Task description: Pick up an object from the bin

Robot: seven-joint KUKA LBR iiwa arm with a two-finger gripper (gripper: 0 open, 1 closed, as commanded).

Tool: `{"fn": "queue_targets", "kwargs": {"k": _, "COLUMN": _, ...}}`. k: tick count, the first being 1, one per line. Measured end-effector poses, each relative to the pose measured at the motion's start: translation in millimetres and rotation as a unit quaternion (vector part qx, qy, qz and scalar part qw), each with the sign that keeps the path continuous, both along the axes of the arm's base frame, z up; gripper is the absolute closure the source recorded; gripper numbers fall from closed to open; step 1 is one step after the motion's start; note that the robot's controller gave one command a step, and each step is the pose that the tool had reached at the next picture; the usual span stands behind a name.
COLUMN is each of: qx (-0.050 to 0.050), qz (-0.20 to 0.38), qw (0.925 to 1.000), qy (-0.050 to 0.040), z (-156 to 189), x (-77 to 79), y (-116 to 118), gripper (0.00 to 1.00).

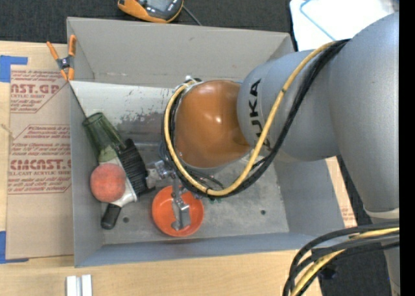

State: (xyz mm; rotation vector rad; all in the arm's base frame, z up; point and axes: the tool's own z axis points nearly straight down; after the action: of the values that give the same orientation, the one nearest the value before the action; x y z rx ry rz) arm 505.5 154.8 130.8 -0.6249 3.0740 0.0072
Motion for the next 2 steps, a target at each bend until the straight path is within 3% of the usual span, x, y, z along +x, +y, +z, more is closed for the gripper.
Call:
{"fn": "queue_targets", "kwargs": {"k": 1, "qx": 0.002, "qz": -0.107, "qw": 0.9943, "qy": -0.0021, "z": -40, "x": -14.2, "y": -7, "gripper": 0.0}}
{"fn": "queue_targets", "kwargs": {"k": 2, "qx": 0.001, "qz": 0.145, "qw": 0.9893, "qy": -0.0068, "z": -54, "x": -17.3, "y": 11, "gripper": 1.0}}
